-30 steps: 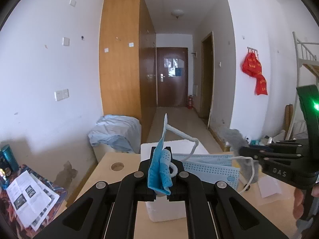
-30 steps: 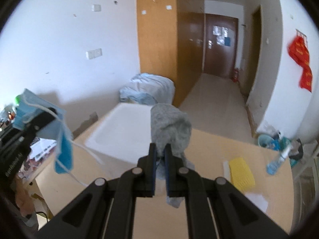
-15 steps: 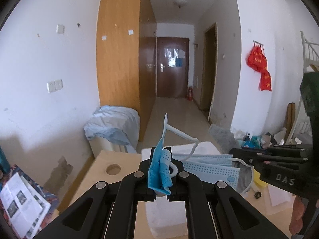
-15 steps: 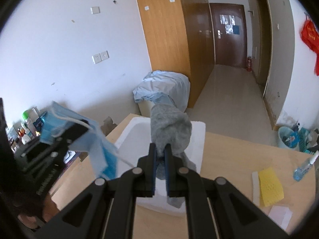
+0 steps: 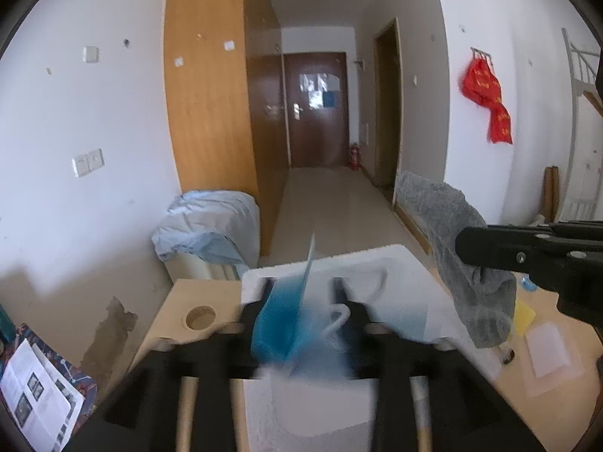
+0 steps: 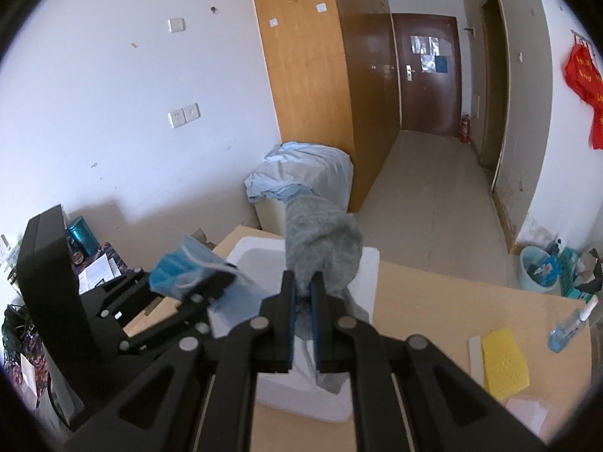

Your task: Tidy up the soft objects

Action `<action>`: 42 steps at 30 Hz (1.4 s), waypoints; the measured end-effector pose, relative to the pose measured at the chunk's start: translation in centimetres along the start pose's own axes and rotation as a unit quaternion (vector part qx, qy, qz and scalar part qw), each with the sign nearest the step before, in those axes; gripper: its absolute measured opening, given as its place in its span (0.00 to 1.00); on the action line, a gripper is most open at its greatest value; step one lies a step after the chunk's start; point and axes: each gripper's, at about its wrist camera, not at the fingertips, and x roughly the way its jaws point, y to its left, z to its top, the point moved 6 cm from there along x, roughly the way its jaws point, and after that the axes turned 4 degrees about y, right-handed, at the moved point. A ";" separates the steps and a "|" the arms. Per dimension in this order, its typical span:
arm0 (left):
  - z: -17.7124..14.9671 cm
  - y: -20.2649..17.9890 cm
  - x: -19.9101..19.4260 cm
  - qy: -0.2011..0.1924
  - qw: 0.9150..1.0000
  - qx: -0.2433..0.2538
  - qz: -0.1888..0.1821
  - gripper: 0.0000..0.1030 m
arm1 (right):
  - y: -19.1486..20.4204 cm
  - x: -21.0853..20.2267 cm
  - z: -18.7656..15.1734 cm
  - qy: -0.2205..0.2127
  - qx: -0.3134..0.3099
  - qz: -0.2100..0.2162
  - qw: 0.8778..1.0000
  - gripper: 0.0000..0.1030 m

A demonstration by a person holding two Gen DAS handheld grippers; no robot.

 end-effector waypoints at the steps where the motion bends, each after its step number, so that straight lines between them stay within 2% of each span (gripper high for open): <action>1: 0.1 -0.1 -0.2 -0.008 1.000 0.002 0.003 0.71 | 0.1 -0.1 0.0 -0.001 -0.001 0.002 1.000 0.09; 2: 0.2 -0.1 -0.7 -0.021 1.000 0.004 0.007 0.82 | 0.1 -0.2 0.0 -0.002 0.000 0.003 1.000 0.09; 6: 0.7 0.2 -2.3 -0.044 0.999 0.007 0.019 0.83 | 0.3 -0.3 -0.1 -0.002 -0.002 0.007 1.000 0.09; 8: 0.8 1.3 -3.2 -0.054 0.998 -0.012 0.027 0.83 | 0.4 -0.3 0.0 -0.001 -0.001 0.015 1.000 0.09; 12: 0.6 3.4 -5.9 -0.089 0.995 -0.033 0.039 0.98 | 1.0 0.0 0.6 0.002 -0.002 0.030 1.000 0.09; 14: 0.3 3.7 -7.1 -0.103 0.993 -0.032 0.049 0.99 | 1.6 0.8 0.5 0.011 -0.006 0.038 0.999 0.09; 19: -0.3 5.1 -7.4 -0.096 0.993 -0.041 0.057 0.99 | 2.5 4.2 -0.8 0.049 -0.007 0.043 0.998 0.09; 21: -0.5 6.0 -7.4 -0.093 0.992 -0.048 0.075 1.00 | 2.4 5.1 -1.2 0.058 0.001 0.046 0.997 0.09; 29: -0.8 7.4 -7.4 -0.087 0.991 -0.069 0.068 1.00 | 1.8 5.6 -1.5 0.065 0.004 0.033 0.997 0.11; 32: -0.9 7.4 -7.4 -0.087 0.992 -0.068 0.068 1.00 | 1.9 5.9 -2.0 0.077 0.002 0.031 0.997 0.21; 34: -1.1 7.3 -7.5 -0.085 0.992 -0.065 0.065 1.00 | 1.9 5.9 -2.0 0.071 0.000 0.023 0.997 0.40; 35: -1.1 7.3 -7.5 -0.087 0.992 -0.065 0.067 1.00 | 1.8 5.8 -2.0 0.069 -0.001 0.021 0.997 0.58; 36: -1.1 7.3 -7.6 -0.086 0.992 -0.066 0.067 1.00 | 1.7 5.5 -2.0 0.061 0.002 0.020 0.998 0.66; 42: -0.6 7.0 -8.5 -0.093 0.992 -0.072 0.054 1.00 | 0.7 1.5 -0.2 0.010 0.013 0.019 1.000 0.66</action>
